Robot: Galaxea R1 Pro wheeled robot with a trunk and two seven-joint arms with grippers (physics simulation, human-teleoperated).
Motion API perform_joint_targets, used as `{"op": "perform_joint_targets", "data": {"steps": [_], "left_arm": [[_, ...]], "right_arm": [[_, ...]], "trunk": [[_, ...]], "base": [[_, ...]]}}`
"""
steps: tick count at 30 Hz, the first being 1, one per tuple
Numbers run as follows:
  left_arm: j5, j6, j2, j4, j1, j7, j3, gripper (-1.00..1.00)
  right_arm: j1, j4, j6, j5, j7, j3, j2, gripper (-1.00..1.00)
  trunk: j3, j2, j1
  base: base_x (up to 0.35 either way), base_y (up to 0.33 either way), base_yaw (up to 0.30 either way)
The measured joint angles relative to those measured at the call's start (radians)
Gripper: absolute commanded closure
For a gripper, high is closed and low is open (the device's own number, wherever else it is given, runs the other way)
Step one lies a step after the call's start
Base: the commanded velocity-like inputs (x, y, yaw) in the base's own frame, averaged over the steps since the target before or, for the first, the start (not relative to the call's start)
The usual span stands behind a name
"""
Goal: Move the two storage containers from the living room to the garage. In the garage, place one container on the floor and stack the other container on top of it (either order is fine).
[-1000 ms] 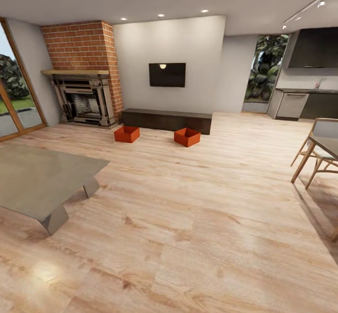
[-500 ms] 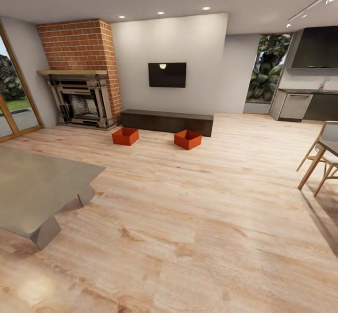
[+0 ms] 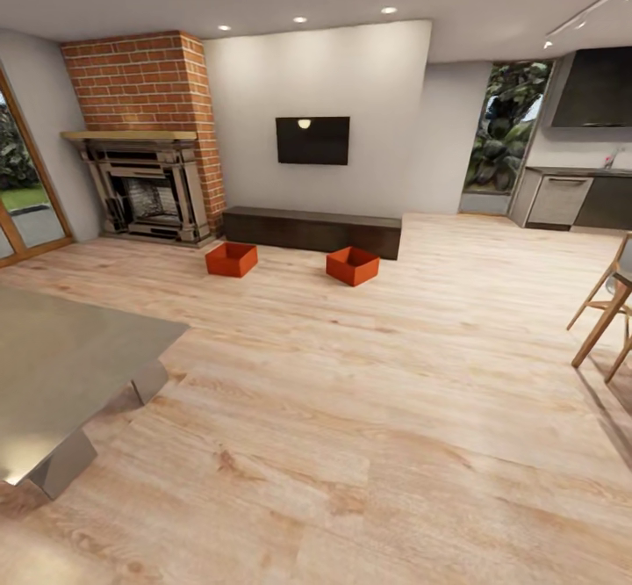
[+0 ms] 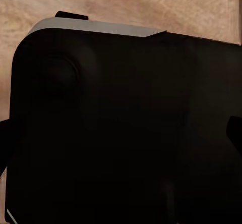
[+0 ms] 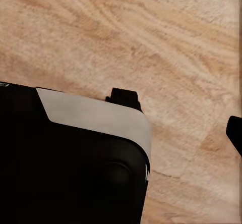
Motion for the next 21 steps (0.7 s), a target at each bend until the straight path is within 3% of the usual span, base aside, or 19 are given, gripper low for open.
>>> {"op": "perform_joint_targets", "data": {"steps": [21], "left_arm": [[0.0, 0.0, 0.0, 0.0, 0.0, 0.0, 0.0, -1.0]], "right_arm": [[0.0, 0.0, 0.0, 0.0, 0.0, 0.0, 0.0, -1.0]], "trunk": [[0.0, 0.0, 0.0]], "base": [[0.338, 0.0, 0.0]]}}
